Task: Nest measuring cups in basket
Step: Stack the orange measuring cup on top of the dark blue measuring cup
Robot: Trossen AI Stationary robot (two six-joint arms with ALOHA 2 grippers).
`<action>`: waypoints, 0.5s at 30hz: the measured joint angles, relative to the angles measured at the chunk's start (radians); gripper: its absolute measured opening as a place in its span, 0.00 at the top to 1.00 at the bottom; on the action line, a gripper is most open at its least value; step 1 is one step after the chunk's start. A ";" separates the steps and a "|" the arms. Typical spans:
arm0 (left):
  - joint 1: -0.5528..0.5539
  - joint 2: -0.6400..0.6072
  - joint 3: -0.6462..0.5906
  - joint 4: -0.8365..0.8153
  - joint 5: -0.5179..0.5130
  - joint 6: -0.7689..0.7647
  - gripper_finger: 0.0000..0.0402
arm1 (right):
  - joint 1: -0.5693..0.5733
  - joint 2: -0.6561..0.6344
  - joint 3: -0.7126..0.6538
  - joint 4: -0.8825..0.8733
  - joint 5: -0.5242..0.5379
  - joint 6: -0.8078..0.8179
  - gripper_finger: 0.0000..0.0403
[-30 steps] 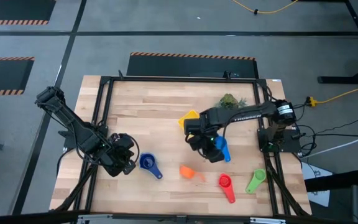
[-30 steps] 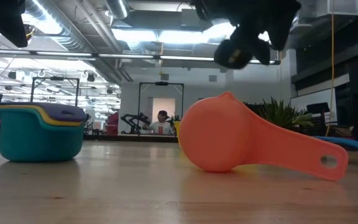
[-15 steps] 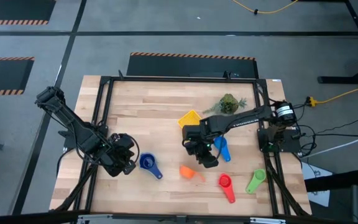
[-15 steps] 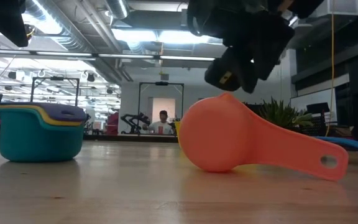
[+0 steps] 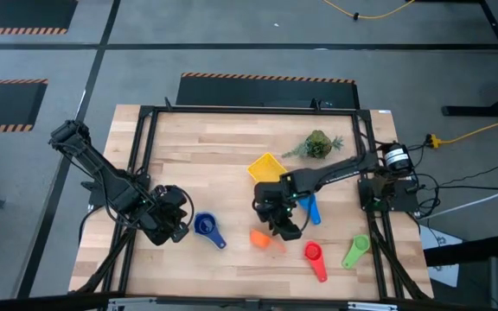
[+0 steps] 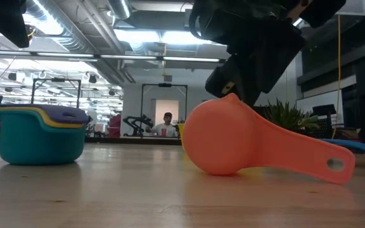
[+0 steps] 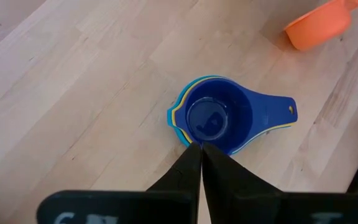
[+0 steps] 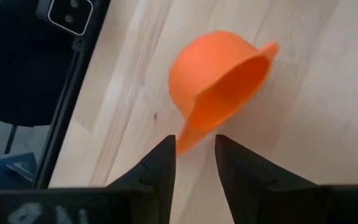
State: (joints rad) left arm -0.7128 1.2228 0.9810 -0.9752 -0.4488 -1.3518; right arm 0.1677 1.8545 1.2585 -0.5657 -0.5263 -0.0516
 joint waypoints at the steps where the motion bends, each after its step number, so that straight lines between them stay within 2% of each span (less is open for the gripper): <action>1: 0.000 0.000 0.000 0.000 0.000 0.000 0.98 | 0.002 0.000 -0.006 0.008 0.000 0.004 0.71; 9: 0.000 0.000 0.000 0.002 0.000 0.000 0.98 | 0.014 0.000 -0.039 0.123 0.002 0.049 0.71; 15: 0.000 0.000 0.000 0.005 0.000 0.000 0.98 | 0.014 0.000 -0.041 0.143 0.002 0.059 0.71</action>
State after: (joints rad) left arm -0.7130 1.2228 0.9810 -0.9699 -0.4484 -1.3518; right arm 0.1814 1.8549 1.2179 -0.4222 -0.5243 0.0074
